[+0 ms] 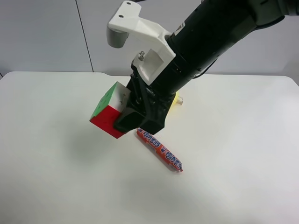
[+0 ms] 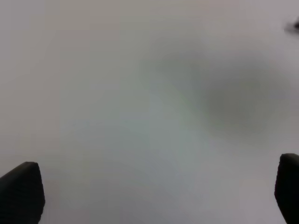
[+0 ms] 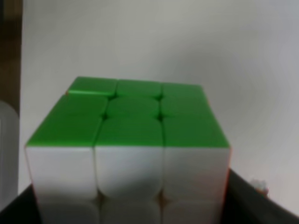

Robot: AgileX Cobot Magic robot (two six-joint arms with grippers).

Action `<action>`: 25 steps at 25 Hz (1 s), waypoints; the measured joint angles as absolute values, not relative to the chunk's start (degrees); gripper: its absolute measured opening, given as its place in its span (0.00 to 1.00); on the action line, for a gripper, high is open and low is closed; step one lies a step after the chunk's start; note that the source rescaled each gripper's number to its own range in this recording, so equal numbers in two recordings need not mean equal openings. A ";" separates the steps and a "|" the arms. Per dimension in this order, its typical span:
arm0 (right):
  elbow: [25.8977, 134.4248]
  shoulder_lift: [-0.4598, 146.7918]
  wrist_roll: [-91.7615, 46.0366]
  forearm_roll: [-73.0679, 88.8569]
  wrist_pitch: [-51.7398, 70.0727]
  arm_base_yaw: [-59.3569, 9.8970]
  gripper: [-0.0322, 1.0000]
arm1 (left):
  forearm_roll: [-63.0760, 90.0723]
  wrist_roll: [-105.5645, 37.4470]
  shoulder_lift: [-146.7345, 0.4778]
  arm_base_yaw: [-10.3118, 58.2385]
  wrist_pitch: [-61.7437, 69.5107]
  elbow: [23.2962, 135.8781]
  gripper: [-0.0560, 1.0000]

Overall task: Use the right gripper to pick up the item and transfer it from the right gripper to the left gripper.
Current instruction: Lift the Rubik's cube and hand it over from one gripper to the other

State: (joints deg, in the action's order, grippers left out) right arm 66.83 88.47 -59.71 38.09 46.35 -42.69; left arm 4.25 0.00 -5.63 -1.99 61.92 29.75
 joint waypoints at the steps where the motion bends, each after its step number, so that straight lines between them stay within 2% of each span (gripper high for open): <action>1: 66.83 88.62 -60.43 38.41 45.76 -42.69 0.04 | 5.93 -0.31 -7.94 -1.99 62.46 30.54 1.00; 12: 66.83 88.69 -63.42 39.30 43.67 -42.69 0.04 | 24.58 -3.06 -36.06 -1.35 66.77 40.89 1.00; 18: 66.83 88.69 -64.52 39.30 42.50 -43.45 0.04 | 31.63 -5.76 -46.72 3.66 66.86 47.21 1.00; 25: 66.83 88.69 -64.63 39.19 40.88 -48.44 0.04 | 33.46 -6.63 -54.92 7.77 66.73 50.50 1.00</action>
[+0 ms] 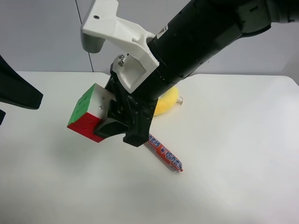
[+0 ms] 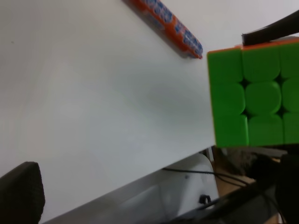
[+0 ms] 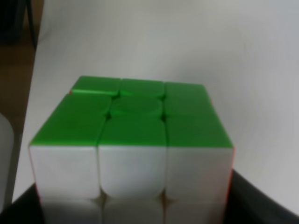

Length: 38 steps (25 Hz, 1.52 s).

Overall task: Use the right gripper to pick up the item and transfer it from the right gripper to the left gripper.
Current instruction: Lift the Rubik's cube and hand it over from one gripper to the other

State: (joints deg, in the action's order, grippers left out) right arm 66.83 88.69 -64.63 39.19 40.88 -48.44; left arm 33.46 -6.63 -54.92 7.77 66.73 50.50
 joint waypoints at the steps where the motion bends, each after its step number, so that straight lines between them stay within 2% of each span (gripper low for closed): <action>1: 66.83 88.69 -64.63 39.32 40.49 -48.80 0.04 | 34.03 -6.85 -55.58 7.93 66.79 50.61 1.00; 14: 66.83 88.69 -67.10 43.23 37.49 -49.09 0.04 | 42.55 -9.55 -58.28 8.05 65.51 50.79 1.00; 38: 66.83 89.57 -68.45 46.85 36.01 -49.09 0.04 | 45.22 -11.10 -64.23 8.05 63.75 50.79 1.00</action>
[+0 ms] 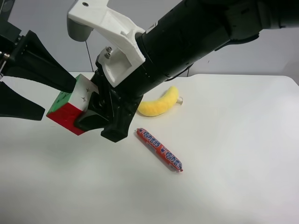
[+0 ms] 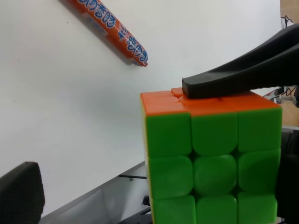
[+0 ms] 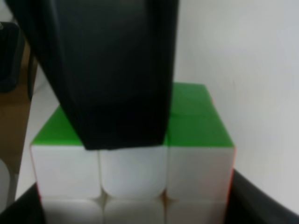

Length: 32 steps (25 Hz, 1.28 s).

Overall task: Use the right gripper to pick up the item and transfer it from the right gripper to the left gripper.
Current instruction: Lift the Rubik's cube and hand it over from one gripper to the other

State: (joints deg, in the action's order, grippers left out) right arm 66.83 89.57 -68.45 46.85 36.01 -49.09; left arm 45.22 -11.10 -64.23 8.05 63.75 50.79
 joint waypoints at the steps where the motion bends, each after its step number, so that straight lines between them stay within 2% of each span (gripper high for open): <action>1: 66.83 89.57 -68.45 46.85 35.96 -49.09 0.04 | 45.22 -11.10 -64.35 8.05 63.75 50.79 1.00; 32: 66.73 91.49 -71.05 54.79 33.13 -49.09 0.04 | 46.15 -12.13 -64.58 8.05 63.39 50.79 1.00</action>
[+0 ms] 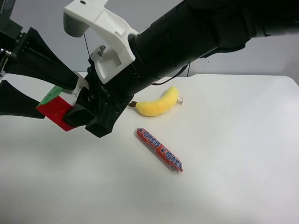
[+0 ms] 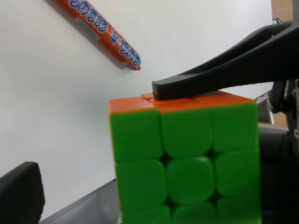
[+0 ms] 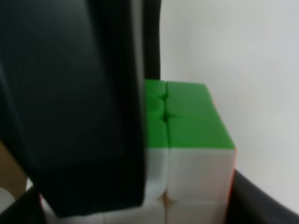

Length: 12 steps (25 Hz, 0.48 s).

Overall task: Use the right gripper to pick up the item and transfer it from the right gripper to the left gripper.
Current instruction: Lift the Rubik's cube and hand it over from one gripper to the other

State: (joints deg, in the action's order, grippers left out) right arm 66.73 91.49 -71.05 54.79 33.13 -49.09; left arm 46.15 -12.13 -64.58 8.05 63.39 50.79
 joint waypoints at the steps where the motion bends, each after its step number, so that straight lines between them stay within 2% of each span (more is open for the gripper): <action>1: 66.73 91.49 -71.10 55.21 33.13 -49.09 0.04 | 45.50 -12.13 -64.58 8.05 63.39 50.79 1.00; 12: 66.73 91.49 -73.01 58.74 33.06 -49.09 0.04 | 43.69 -11.76 -64.58 8.05 63.49 50.79 1.00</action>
